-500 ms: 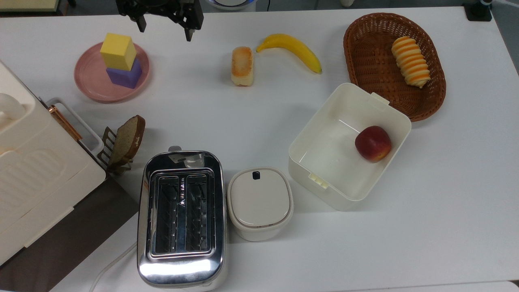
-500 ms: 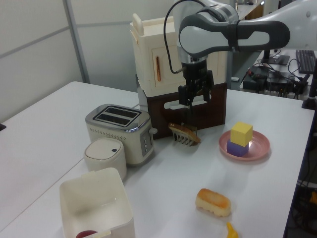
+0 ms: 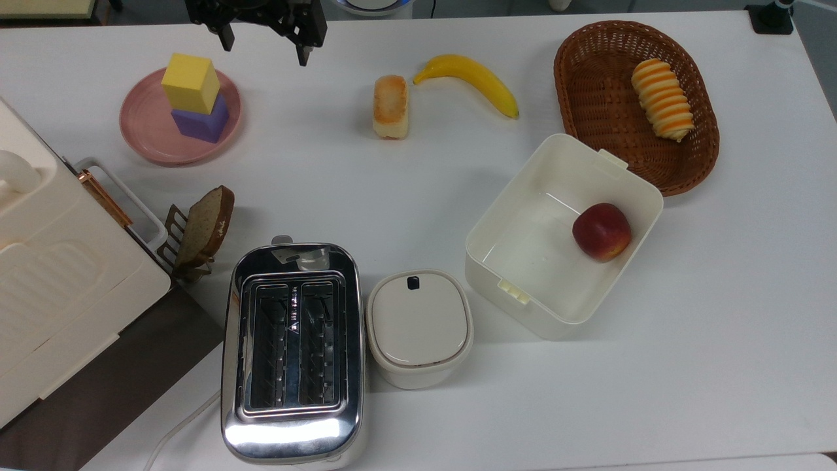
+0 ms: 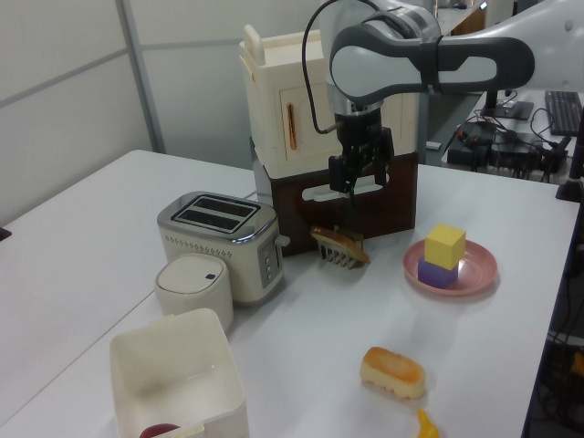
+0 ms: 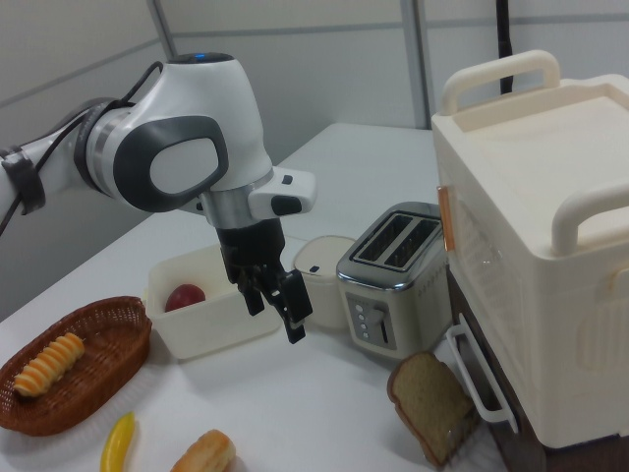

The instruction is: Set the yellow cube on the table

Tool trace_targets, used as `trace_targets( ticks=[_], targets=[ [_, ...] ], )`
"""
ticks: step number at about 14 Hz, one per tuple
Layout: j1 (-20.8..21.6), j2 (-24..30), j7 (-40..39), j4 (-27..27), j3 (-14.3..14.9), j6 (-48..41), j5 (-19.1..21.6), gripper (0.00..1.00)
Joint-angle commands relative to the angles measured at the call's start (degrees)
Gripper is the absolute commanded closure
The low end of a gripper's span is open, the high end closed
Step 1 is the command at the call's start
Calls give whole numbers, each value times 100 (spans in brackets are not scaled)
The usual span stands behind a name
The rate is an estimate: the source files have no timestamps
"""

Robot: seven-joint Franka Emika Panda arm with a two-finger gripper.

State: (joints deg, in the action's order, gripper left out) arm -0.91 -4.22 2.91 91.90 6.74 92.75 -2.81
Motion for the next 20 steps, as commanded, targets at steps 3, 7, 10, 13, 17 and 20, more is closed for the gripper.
trace_targets(
  ticks=[3, 7, 10, 13, 17, 20],
  targets=[
    [21, 44, 61, -49, 29, -99, 18, 0],
    [21, 44, 61, -40, 29, -99, 18, 0],
    [21, 35, 61, -40, 29, -99, 9, 0],
    [30, 35, 61, -40, 29, -99, 9, 0],
    [30, 27, 52, -23, 29, -99, 9, 0],
    [39, 18, -35, -14, 29, -90, 9, 0]
  ],
)
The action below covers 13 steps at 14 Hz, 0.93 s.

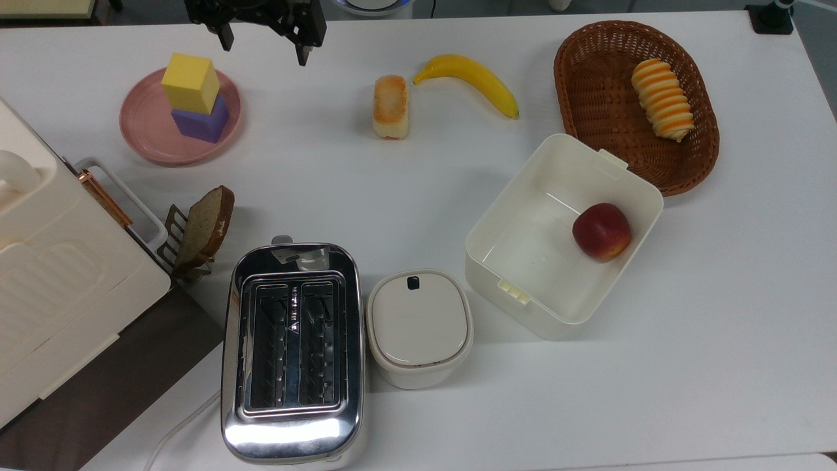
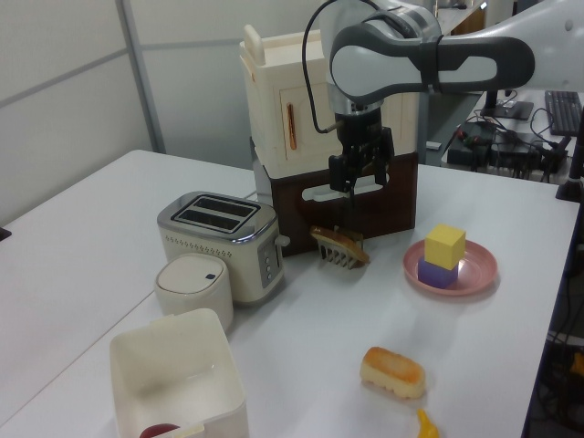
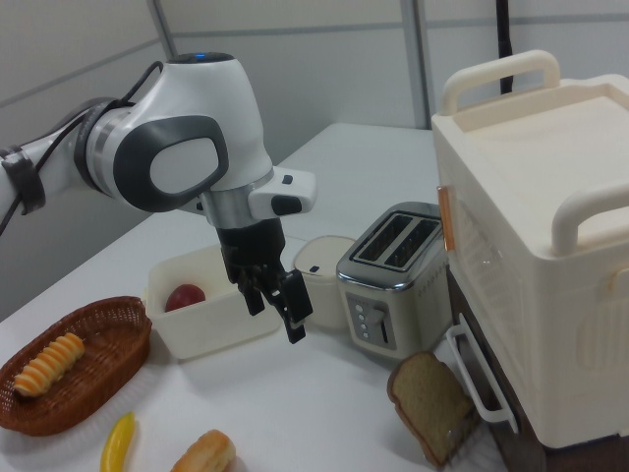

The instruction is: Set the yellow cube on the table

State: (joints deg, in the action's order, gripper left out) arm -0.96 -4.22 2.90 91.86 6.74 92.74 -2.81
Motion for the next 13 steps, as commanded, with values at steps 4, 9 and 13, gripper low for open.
trace_targets(
  ticks=[4, 9, 13],
  targets=[
    [69, -26, -44, -2, 12, -72, 9, 0],
    [113, -26, -88, 156, -32, -89, 9, 0],
    [376, -53, -818, 402, -67, -107, 70, 0]
  ],
)
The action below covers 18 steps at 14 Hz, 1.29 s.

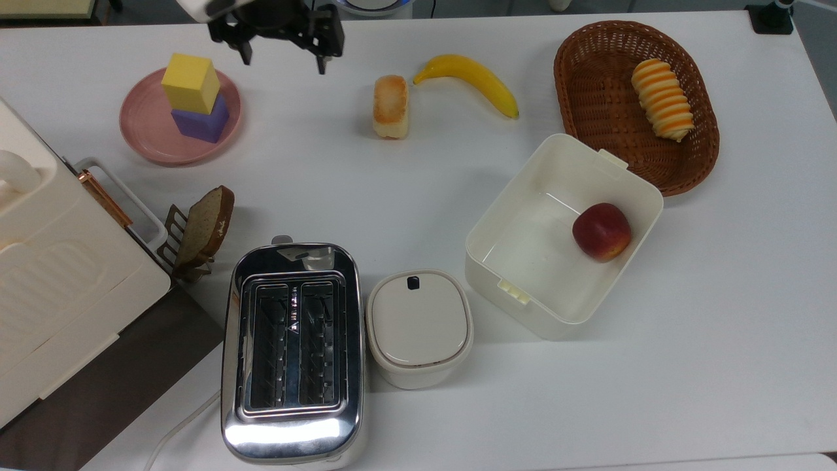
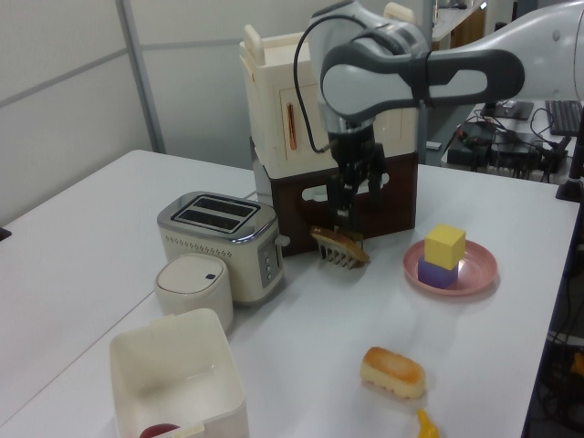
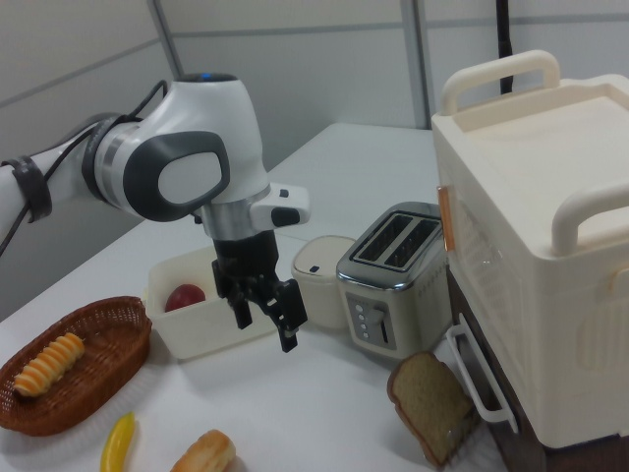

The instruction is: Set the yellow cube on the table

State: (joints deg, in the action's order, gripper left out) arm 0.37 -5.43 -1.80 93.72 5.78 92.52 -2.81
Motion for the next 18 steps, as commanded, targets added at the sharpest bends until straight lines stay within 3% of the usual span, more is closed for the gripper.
trace_targets(
  ticks=[1, 7, 11, 14, 18],
  targets=[
    [314, 69, -347, 252, 28, -85, 79, 0],
    [981, -169, -251, 743, 28, -15, 105, 0],
    [1158, -151, -224, 1017, 37, -5, 97, 0],
    [1053, 6, -67, 938, 116, -23, 88, 0],
    [229, 139, -127, 833, 169, 3, -227, 0]
  ],
)
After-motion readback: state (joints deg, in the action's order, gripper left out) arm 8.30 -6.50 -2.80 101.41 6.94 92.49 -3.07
